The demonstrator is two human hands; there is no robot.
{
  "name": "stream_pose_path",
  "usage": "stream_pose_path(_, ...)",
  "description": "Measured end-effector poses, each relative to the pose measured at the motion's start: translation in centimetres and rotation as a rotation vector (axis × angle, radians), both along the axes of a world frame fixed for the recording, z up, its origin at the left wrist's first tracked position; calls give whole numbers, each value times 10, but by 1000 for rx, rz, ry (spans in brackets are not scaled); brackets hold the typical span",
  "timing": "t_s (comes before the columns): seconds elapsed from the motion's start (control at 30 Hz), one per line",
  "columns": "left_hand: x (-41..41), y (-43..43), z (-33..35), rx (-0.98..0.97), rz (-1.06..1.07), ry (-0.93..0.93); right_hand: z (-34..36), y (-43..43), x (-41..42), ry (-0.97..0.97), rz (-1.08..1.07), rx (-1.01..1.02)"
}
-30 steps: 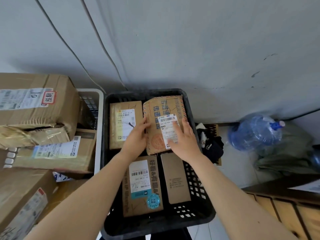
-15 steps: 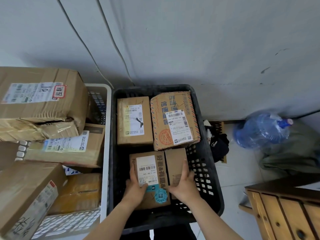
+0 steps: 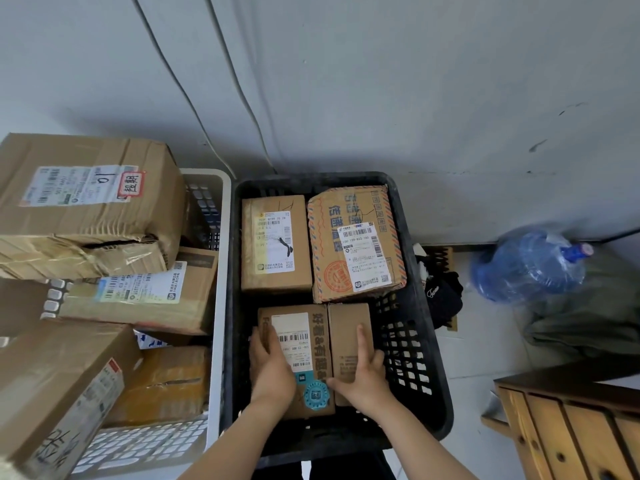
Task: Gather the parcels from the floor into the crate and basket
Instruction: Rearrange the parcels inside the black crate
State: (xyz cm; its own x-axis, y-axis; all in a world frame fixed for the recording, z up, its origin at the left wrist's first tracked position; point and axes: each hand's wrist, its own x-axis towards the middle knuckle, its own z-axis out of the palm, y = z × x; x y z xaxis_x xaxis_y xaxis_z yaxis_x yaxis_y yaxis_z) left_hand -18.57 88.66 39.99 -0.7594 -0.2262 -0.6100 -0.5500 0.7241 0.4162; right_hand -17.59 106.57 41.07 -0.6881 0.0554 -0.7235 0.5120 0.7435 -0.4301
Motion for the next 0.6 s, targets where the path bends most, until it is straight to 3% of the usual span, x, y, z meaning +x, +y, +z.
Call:
stream_pose_path(0.17,-2,2,13,-22,-53,1,8,0,-1,164,-42,100)
stream_pose_path(0.27,-2,-7,17,42,-22,-45,11,-1,-5,139,-46,79)
stream_pose_path(0.37,4,-13,19,89,-39,-66,17,2,-6,168,-180,85)
stream_pose_path(0.5,10,-8,23,-50,-77,3,30,14,-6,242,-347,139)
stream_pose_path(0.6,14,-4,27,-118,-298,63,31,17,-5,259,-341,144)
